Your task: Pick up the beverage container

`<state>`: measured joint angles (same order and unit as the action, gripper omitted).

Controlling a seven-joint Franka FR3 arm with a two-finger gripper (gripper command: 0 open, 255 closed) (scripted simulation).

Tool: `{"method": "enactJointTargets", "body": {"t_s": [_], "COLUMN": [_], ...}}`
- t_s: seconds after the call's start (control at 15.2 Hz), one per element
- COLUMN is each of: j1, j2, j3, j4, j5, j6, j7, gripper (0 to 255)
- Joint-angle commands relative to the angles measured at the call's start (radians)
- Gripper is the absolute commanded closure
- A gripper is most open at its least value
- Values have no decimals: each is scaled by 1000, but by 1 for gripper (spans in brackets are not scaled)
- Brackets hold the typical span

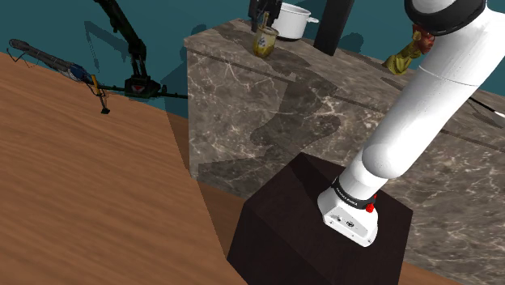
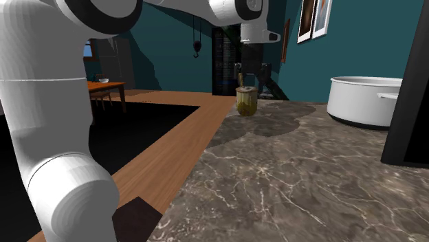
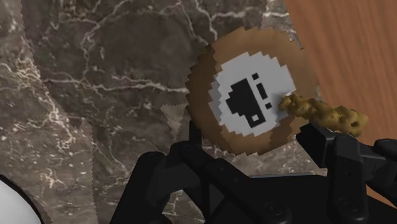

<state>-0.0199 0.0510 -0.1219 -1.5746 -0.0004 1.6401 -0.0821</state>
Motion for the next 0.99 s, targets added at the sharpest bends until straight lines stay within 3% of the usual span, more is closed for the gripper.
{"method": "enactJointTargets", "body": {"t_s": [0.0, 0.79, 0.92], "j1": [0, -5, -5], "j2": [6, 72, 73], "j3": [0, -3, -3], "j4": [32, 284, 287], "j5": [1, 9, 9], "j6": [-26, -213, -216], "j7": [1, -5, -5], "gripper": [255, 255, 255]}}
